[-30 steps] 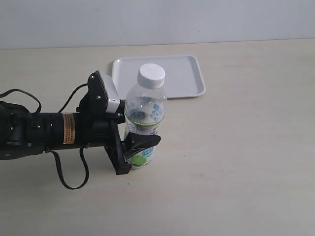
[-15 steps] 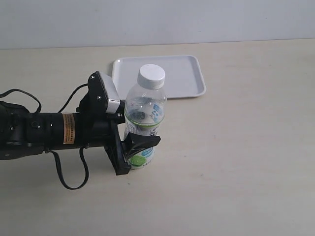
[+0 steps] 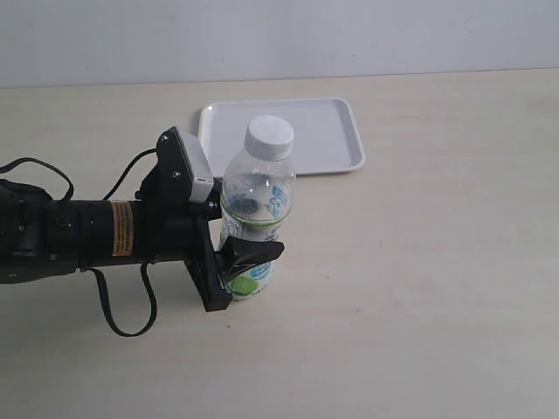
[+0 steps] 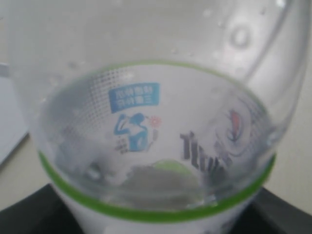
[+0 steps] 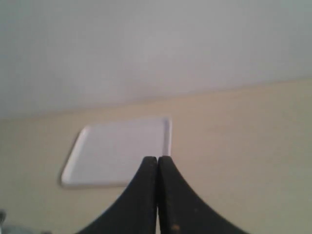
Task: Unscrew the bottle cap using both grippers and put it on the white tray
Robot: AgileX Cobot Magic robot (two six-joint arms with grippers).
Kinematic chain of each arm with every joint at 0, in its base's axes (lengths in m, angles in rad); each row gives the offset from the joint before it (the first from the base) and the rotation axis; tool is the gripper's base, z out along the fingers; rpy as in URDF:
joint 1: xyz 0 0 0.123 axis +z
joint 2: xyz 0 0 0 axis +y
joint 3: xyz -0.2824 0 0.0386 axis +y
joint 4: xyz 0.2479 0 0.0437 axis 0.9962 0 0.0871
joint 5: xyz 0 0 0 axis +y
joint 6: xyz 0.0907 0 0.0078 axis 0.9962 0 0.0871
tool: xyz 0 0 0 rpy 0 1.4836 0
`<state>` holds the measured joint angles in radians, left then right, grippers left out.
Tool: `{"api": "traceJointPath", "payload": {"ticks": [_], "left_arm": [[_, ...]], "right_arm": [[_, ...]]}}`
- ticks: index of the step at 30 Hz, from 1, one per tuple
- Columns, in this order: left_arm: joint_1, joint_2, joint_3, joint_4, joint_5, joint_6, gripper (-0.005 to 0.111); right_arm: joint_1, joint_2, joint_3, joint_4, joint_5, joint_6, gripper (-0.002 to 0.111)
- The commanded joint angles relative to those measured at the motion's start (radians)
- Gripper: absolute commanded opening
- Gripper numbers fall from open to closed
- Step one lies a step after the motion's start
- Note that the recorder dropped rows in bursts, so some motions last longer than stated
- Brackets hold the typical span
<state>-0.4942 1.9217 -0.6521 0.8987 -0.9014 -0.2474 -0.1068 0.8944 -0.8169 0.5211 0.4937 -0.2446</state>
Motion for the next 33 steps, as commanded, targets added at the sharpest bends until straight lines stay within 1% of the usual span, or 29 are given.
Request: {"api": "traceJointPath", "payload": {"ticks": [1,3,5,8,12,16,19,22,26,27,28,29,31,33], "left_arm": [[-0.006,-0.013,-0.002,-0.012,-0.010,0.004,0.000],[-0.006,-0.013,-0.002,-0.010,-0.010,0.004,0.000],[-0.006,-0.013,-0.002,0.000,-0.008,0.004,0.000],[-0.006,-0.013,-0.002,0.007,0.004,0.004,0.000],[-0.006,-0.013,-0.002,0.013,0.042,0.004,0.000],[-0.006,-0.013,-0.002,0.013,0.040,0.008,0.000],[-0.006,-0.013,-0.002,0.013,0.042,0.008,0.000],[-0.006,-0.013,-0.002,0.013,0.045,0.008,0.000],[-0.006,-0.013,-0.002,0.013,0.045,0.008,0.000],[-0.006,-0.013,-0.002,0.013,0.045,0.008,0.000],[-0.006,-0.013,-0.002,0.013,0.045,0.008,0.000],[-0.006,-0.013,-0.002,0.013,0.045,0.008,0.000],[-0.006,-0.013,-0.002,0.013,0.045,0.008,0.000],[-0.006,-0.013,-0.002,0.013,0.045,0.017,0.000]], "right_arm": [[0.004,0.292,-0.299,-0.005,0.489,-0.078,0.000],[0.036,0.402,-0.414,-0.007,0.649,-0.078,0.000],[0.079,0.491,-0.504,-0.012,0.727,-0.076,0.000],[0.177,0.579,-0.590,-0.081,0.727,-0.048,0.000],[0.332,0.626,-0.643,-0.203,0.727,0.023,0.000],[0.421,0.646,-0.674,-0.209,0.727,0.023,0.002],[0.475,0.669,-0.696,-0.207,0.727,0.023,0.010],[0.531,0.690,-0.714,-0.203,0.727,0.000,0.021],[0.565,0.702,-0.732,-0.216,0.727,0.000,0.039],[0.567,0.704,-0.737,-0.210,0.727,0.002,0.051],[0.567,0.706,-0.737,-0.207,0.727,0.002,0.055],[0.567,0.714,-0.737,-0.207,0.727,0.002,0.066],[0.567,0.737,-0.737,-0.207,0.727,0.002,0.071],[0.567,0.766,-0.737,-0.202,0.727,0.004,0.070]]}}
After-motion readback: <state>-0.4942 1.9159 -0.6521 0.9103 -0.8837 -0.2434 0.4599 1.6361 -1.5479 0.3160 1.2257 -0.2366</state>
